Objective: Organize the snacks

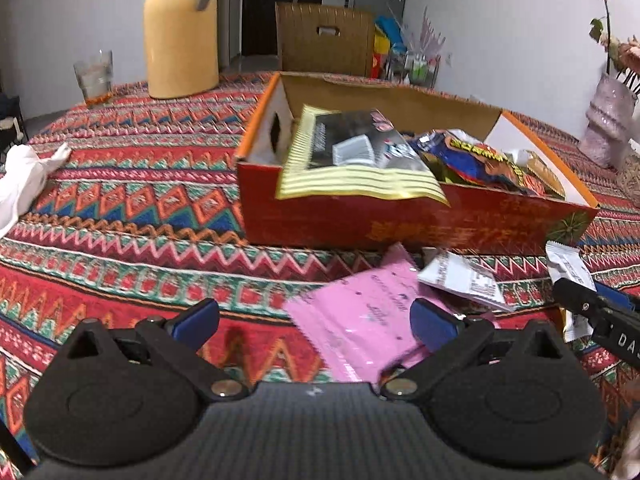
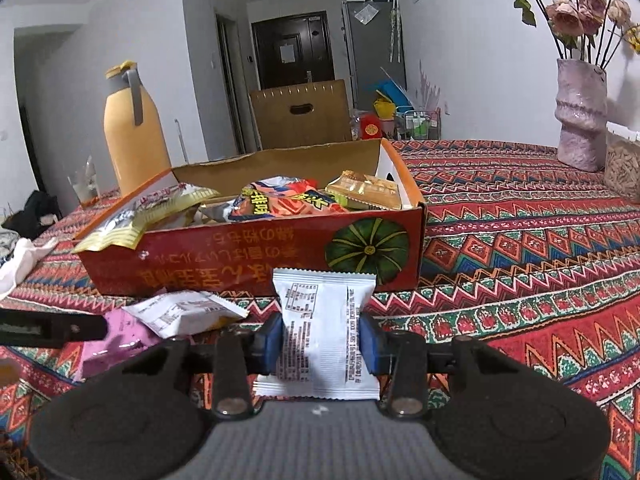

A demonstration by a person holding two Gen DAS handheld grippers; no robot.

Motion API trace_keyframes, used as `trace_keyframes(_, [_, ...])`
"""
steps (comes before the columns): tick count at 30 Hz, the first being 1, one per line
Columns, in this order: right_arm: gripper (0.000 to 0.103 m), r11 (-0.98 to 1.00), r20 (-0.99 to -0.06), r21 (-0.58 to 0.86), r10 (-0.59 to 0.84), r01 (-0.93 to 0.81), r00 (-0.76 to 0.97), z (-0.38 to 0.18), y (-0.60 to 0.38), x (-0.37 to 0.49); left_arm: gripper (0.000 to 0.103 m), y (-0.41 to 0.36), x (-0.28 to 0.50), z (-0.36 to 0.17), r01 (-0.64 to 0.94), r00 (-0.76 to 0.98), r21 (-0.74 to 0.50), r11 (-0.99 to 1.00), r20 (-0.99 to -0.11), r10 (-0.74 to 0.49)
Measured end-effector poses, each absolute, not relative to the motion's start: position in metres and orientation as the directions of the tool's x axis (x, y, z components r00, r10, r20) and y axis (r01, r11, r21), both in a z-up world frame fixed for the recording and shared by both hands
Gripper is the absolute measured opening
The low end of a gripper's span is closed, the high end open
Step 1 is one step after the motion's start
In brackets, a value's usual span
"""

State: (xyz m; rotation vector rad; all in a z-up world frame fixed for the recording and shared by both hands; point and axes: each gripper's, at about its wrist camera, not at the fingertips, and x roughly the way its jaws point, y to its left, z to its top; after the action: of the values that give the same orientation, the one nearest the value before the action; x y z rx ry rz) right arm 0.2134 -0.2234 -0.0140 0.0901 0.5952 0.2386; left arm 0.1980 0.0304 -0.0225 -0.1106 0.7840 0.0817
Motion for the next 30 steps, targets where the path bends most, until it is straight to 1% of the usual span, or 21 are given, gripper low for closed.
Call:
trace_keyframes(8, [0.039,0.96,-0.512,0.173,0.277,-0.218,0.813,-0.014,-0.224,0.207,0.103,0.009,0.219,-0.025,-0.164,0.663,-0.089,0.982,-0.748,0.043])
trace_keyframes(14, [0.039,0.958,-0.498,0.181,0.286,-0.224,0.818,-0.013,-0.225,0.205,0.103,-0.009,0.233,-0.031,-0.196,0.625,-0.041,0.98,-0.775,0.093])
trace_keyframes(27, [0.04,0.955,-0.475,0.176,0.295,-0.239,0.829,-0.01,-0.224,0.199,0.103,-0.005,0.224,-0.035,-0.23,0.611,-0.03,0.973,-0.782,0.121])
trace_keyframes(30, [0.04,0.955,-0.472,0.174,0.294,-0.239,0.831,-0.011,-0.224,0.198,0.1,-0.006,0.219,-0.036,-0.214,0.62,-0.014,0.977,-0.775,0.125])
